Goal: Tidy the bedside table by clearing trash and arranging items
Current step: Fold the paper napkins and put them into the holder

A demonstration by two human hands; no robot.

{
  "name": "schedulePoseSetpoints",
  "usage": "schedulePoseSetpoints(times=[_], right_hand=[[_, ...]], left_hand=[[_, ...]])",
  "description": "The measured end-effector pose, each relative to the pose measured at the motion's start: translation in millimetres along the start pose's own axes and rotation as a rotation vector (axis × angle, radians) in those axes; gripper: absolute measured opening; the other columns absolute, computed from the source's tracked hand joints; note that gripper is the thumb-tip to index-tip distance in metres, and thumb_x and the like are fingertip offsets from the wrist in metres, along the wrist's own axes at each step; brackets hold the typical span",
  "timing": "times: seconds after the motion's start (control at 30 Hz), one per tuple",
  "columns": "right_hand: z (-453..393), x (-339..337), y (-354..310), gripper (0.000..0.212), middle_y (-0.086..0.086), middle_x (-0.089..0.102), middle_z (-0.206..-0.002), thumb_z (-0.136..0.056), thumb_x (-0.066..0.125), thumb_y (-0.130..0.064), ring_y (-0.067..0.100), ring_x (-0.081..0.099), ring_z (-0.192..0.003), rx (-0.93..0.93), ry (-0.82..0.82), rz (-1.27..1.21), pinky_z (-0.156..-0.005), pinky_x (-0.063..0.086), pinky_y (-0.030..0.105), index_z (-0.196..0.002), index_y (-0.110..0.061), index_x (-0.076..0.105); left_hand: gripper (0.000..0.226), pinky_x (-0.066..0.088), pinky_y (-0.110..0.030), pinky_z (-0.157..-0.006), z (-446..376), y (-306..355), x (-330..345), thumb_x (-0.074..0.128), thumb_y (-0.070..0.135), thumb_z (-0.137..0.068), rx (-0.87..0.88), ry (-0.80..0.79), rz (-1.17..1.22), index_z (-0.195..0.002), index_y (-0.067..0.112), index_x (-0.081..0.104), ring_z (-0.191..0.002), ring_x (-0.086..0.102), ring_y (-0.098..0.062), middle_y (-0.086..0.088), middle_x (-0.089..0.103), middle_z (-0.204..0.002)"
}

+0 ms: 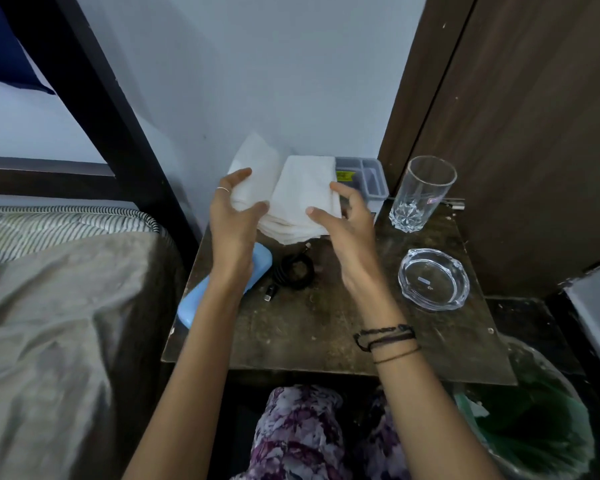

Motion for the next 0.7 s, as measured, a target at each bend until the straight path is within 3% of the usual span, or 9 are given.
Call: schedulePoseSetpoints(times=[0.07, 0.17, 0.27, 0.4, 0.5, 0.6, 0.7], right_hand=[[12, -27, -3, 0.048, 0.003, 0.058, -0.122, -0.076, 0.073, -0.008, 0.016, 0.058, -0.11, -0.022, 0.016, 0.006, -0.09, 0.052, 0.033, -0.116, -0.027, 0.054], [32, -65, 2, 0.057, 0.005, 0.058, -0.122, -0.076, 0.073, -0.006, 0.016, 0.057, -0.109, -0.006, 0.038, 0.028, -0.082, 0.053, 0.025, -0.124, -0.024, 0.049], [49, -94, 17, 0.061, 0.006, 0.059, -0.12, -0.076, 0.073, -0.004, 0.012, 0.059, -0.103, 0.05, 0.059, 0.057, -0.078, 0.053, 0.022, -0.126, -0.024, 0.046], [59, -111, 35, 0.067, 0.008, 0.054, -0.129, -0.078, 0.07, -0.003, 0.014, 0.053, -0.108, 0.132, 0.033, 0.237, -0.091, 0.047, 0.03, -0.135, -0.02, 0.041], [57, -112, 38, 0.067, 0.008, 0.054, -0.131, -0.081, 0.069, -0.008, 0.012, 0.051, -0.104, 0.146, -0.038, 0.43, -0.085, 0.043, 0.026, -0.139, -0.012, 0.037], [53, -113, 35, 0.054, 0.009, 0.062, -0.121, -0.085, 0.064, -0.031, 0.026, 0.059, -0.107, 0.085, 0.021, 0.725, -0.085, 0.048, 0.036, -0.131, -0.009, 0.047], [49, -110, 32, 0.047, 0.012, 0.067, -0.112, -0.087, 0.06, -0.037, 0.032, 0.061, -0.105, 0.031, 0.086, 0.874, -0.082, 0.048, 0.04, -0.123, -0.007, 0.054]], left_hand=[[0.05, 0.049, -0.035, -0.097, 23, -4, 11, 0.062, -0.006, -0.075, -0.02, -0.033, 0.02, -0.116, 0.022, 0.054, -0.114, 0.055, -0.021, -0.001, 0.055, -0.12], [0.068, 0.045, -0.028, -0.097, 59, -19, 27, 0.062, -0.006, -0.079, -0.084, -0.087, 0.005, -0.136, 0.019, 0.034, -0.118, 0.047, -0.016, 0.0, 0.046, -0.13], [0.079, 0.038, -0.019, -0.095, 89, -38, 37, 0.064, -0.003, -0.08, -0.138, -0.117, -0.122, -0.144, 0.016, 0.022, -0.122, 0.041, -0.012, -0.002, 0.039, -0.14], [0.065, 0.037, -0.022, -0.088, 111, -57, 44, 0.061, 0.0, -0.082, -0.174, -0.126, -0.342, -0.139, 0.015, 0.034, -0.117, 0.046, -0.016, -0.005, 0.05, -0.133], [0.056, 0.039, -0.026, -0.088, 114, -63, 44, 0.057, 0.008, -0.087, -0.096, -0.082, -0.519, -0.138, 0.016, 0.037, -0.117, 0.05, -0.021, -0.007, 0.053, -0.129], [0.05, 0.043, -0.036, -0.089, 117, -64, 43, 0.051, 0.015, -0.091, 0.016, -0.036, -0.656, -0.139, 0.019, 0.036, -0.114, 0.051, -0.026, -0.008, 0.049, -0.13], [0.045, 0.043, -0.035, -0.073, 121, -63, 42, 0.046, 0.02, -0.094, 0.119, 0.035, -0.87, -0.138, 0.023, 0.038, -0.1, 0.058, -0.027, -0.005, 0.048, -0.13]])
Point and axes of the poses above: each hand's wrist, its own z-axis away from the middle knuckle, its own x-axis out of the palm, y = z × x, the point moved 3 cm from there along -z, towards the middle knuckle
